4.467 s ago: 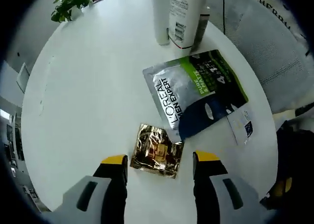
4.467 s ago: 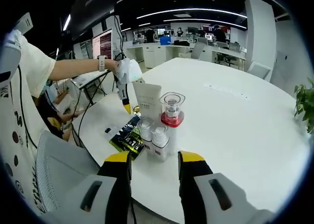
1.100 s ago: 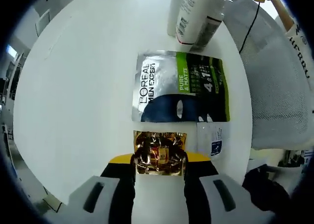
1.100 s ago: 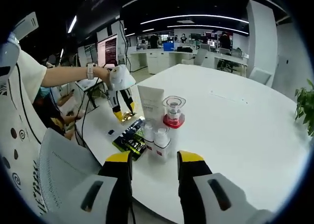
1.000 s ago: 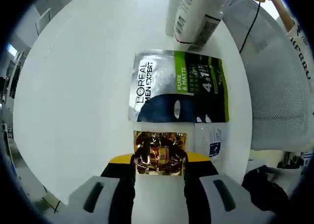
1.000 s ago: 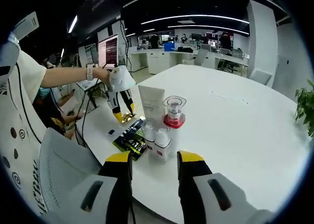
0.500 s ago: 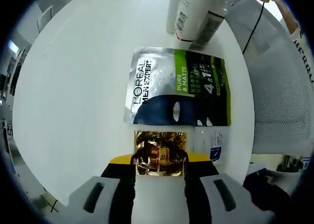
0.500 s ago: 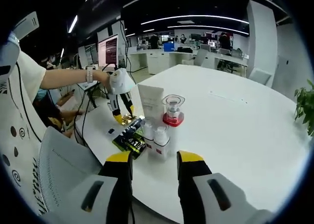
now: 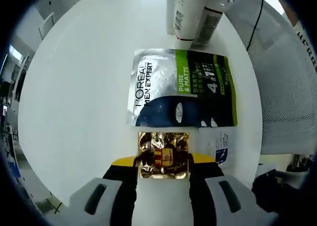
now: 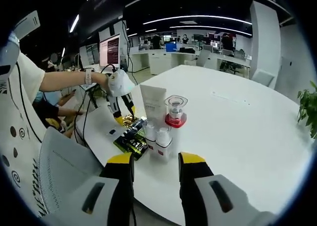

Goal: Arrange the skincare products in the storage area until every visible bottle or jar stands upright without overlapping.

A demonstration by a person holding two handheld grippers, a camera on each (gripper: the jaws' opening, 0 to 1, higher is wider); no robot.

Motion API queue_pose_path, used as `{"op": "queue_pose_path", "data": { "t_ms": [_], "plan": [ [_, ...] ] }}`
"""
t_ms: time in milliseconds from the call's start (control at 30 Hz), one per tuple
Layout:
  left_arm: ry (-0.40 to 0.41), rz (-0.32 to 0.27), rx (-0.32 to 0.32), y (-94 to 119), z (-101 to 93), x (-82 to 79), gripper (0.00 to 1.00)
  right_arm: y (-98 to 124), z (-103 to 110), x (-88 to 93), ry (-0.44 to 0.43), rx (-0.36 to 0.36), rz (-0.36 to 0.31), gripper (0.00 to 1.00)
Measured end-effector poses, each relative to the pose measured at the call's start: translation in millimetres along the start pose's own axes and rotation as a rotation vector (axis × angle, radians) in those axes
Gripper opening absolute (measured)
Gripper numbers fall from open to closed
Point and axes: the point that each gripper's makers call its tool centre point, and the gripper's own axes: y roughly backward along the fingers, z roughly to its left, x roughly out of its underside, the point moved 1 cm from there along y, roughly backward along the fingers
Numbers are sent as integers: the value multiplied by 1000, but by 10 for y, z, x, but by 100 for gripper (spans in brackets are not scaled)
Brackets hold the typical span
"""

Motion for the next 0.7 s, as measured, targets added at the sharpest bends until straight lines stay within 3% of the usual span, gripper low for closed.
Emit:
{"op": "queue_pose_path", "data": {
  "t_ms": [33,133,367,700],
  "plan": [
    [-7,-12,-29,3,58,-8,42,-1,5,-2,1,-1,-1,36],
    [0,-6,-5,-6,-4,-11,39,-3,24,-6,4,-6,-1,36],
    [2,-34,-5,30,-9,-50,42,23,8,-14,5,-1,-7,36],
    [76,-95,4,165,-76,-91,42,2,41,-37,16,-18,-13,36]
  ]
}}
